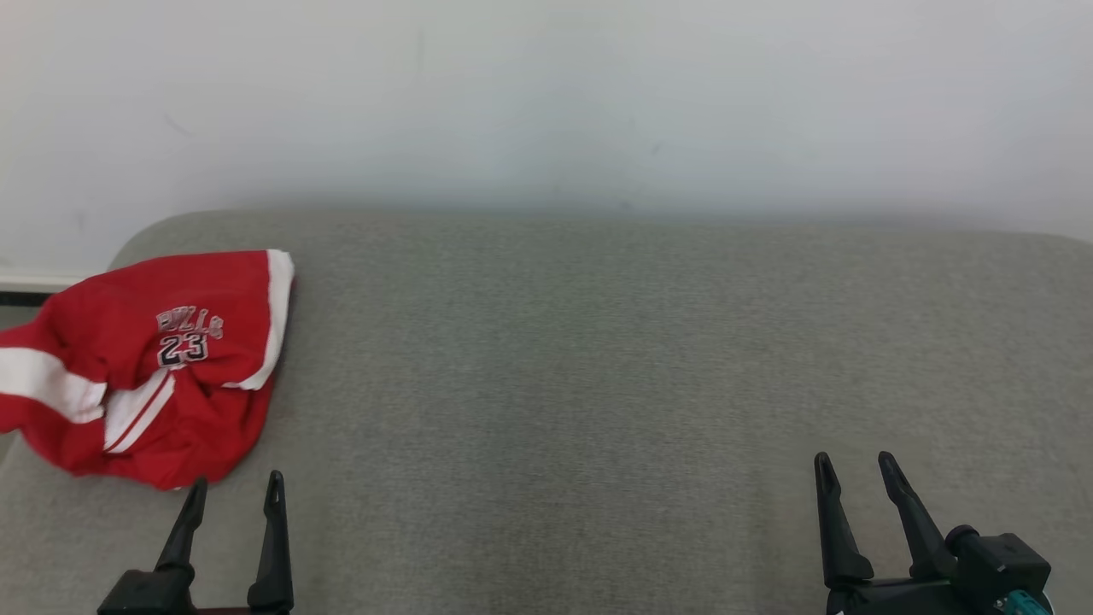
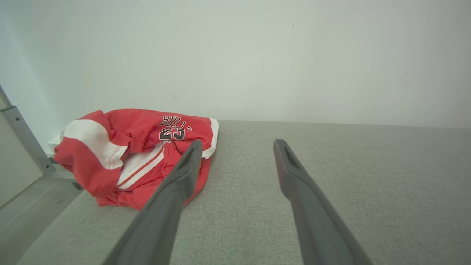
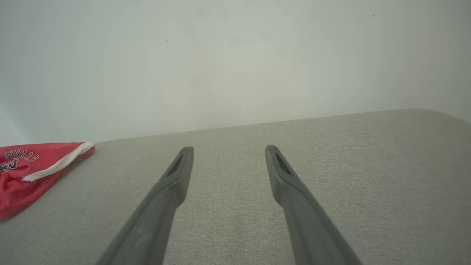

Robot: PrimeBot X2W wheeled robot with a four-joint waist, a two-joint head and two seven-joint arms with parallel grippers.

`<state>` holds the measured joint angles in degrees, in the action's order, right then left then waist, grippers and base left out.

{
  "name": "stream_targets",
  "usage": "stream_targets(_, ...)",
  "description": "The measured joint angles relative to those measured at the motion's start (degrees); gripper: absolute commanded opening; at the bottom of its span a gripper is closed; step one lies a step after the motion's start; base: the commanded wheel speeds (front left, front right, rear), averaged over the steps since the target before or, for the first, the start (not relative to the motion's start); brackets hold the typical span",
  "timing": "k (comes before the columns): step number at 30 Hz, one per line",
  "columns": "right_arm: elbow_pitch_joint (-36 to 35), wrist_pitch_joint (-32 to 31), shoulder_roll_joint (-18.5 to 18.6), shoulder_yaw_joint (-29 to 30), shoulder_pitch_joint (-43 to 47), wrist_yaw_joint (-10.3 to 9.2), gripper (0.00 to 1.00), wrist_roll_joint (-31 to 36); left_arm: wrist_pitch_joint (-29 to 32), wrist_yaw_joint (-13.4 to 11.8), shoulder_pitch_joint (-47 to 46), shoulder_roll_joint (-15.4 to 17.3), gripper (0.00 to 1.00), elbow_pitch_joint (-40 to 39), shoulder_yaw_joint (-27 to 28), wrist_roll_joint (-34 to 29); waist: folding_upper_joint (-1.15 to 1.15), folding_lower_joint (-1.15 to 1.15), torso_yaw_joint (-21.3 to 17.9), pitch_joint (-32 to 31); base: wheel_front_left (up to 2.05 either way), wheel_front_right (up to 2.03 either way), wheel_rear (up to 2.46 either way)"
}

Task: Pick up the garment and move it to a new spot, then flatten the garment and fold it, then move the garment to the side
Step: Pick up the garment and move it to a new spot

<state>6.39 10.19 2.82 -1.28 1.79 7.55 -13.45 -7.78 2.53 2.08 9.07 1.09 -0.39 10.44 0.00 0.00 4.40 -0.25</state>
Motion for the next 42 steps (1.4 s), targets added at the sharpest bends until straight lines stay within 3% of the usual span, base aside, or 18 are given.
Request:
stream_targets(11,0.44,0.25,0.01,-0.10,-0.40,0.00,1.00,-0.03,-0.65,-1.40,-0.05,0.37,1.00,0.55,1.27,0.86,0.00,0.00,8.95,0.80,0.00,0.00,0.00)
stream_targets(25,0.98,0.42,0.00,-0.65,-0.84,0.00,1.00,0.05,-1.44,-2.53,-0.12,0.80,1.00,1.21,1.85,1.85,0.00,0.00,17.56,2.01,0.00,0.00,0.00)
stream_targets(35,1.27,0.34,-0.01,-1.69,-1.06,0.00,1.00,0.10,-2.21,-3.04,-0.10,1.22,1.00,2.02,2.37,2.53,0.00,0.00,21.70,2.52,0.00,0.00,0.00)
stream_targets(42,1.67,0.07,0.00,-2.42,-1.55,0.00,1.00,-0.15,-2.29,-3.89,0.12,1.47,1.00,1.48,2.91,2.88,0.00,0.00,22.19,2.91,0.00,0.00,0.00)
